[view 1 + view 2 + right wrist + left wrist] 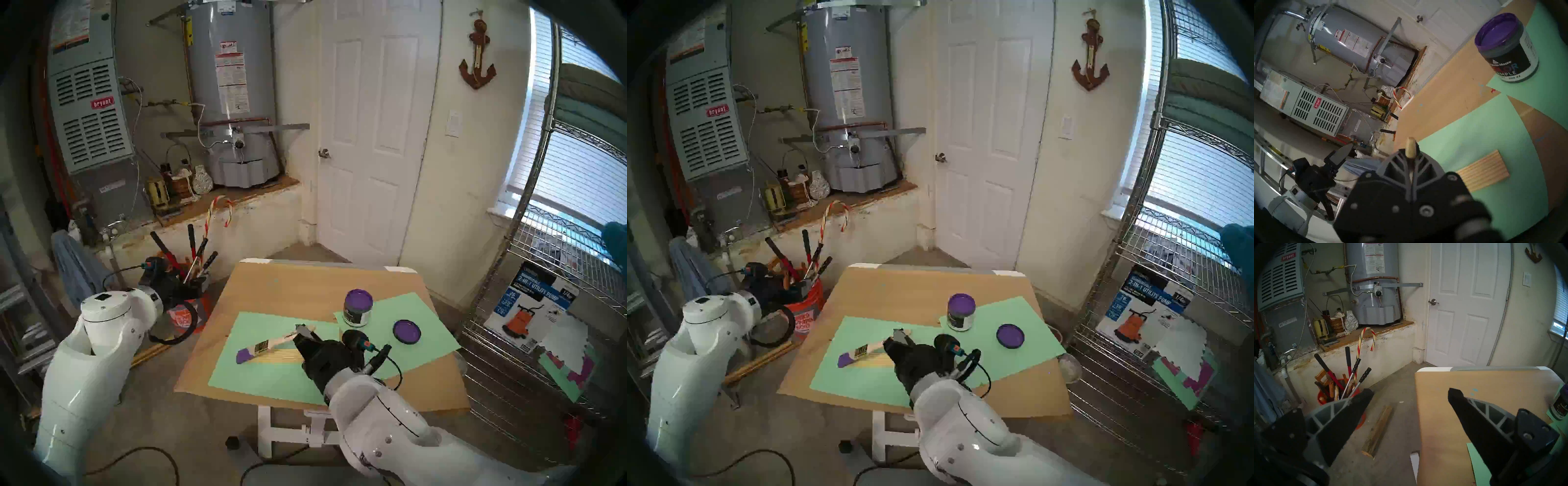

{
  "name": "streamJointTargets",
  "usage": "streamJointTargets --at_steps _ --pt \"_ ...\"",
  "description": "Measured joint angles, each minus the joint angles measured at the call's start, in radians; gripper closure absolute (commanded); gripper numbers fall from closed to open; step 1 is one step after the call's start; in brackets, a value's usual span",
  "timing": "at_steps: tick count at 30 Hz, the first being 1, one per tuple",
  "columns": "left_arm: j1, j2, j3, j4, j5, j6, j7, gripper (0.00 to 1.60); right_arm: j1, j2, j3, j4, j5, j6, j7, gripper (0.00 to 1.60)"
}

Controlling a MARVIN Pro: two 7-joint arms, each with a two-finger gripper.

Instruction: Pick up brush, dip the brush into paint, and paint the wood

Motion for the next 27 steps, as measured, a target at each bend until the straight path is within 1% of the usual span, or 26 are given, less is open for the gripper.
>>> streamJointTargets --at_steps 11,27 --pt "0.0 0.0 0.0 0.0 0.0 0.0 0.0 0.0 0.0 0.005 0.007 0.002 -0.001 -0.002 -0.024 1.6" --pt "0.0 0.0 0.0 0.0 0.0 0.0 0.0 0.0 -0.007 0.029 0.03 0.002 0.007 -0.004 -0.023 1.6"
